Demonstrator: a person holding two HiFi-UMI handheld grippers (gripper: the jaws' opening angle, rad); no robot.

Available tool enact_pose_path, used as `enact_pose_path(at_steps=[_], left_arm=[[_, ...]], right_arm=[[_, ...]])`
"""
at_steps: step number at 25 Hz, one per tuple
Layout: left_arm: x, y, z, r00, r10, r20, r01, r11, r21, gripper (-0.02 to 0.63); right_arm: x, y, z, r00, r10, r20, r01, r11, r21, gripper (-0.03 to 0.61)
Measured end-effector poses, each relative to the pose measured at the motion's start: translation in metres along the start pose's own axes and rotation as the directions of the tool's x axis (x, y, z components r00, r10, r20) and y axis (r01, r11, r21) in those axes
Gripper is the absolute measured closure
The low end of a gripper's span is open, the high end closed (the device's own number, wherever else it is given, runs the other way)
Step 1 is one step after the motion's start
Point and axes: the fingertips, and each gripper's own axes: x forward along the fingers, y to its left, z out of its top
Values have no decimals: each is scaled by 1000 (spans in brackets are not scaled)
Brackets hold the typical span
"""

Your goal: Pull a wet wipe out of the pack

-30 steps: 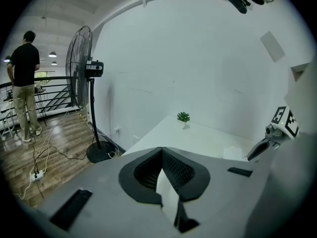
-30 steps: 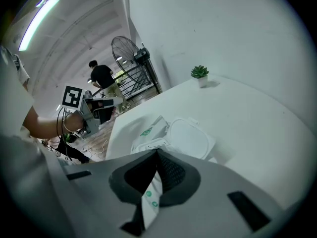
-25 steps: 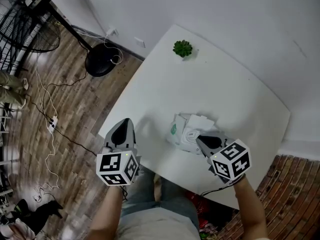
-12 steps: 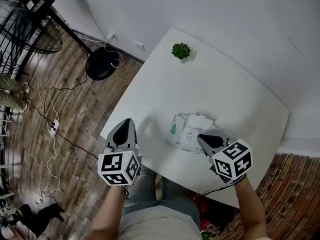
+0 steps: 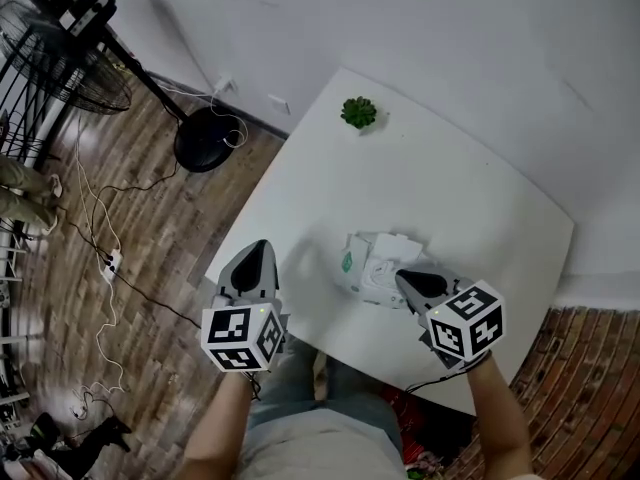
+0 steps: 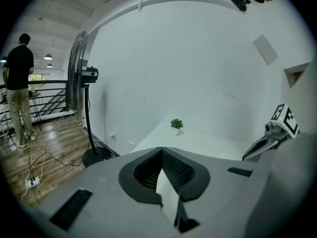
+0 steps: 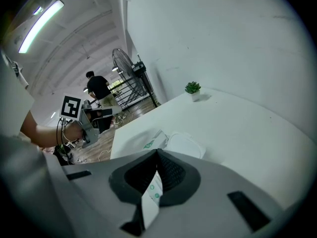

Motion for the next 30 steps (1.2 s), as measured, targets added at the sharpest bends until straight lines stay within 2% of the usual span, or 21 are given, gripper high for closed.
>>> enact_pose_path(at_steps=[17,30], left_arm=[[3,-20,28,996,-69,49,68,997,24,611],[4,-35,50,988,-122,91,118,992,46,611]], right_arm=[[-18,8,18,994,-55,98,50,997,52,575],[-40,14,33,974,-112,196,93,991,100,577]])
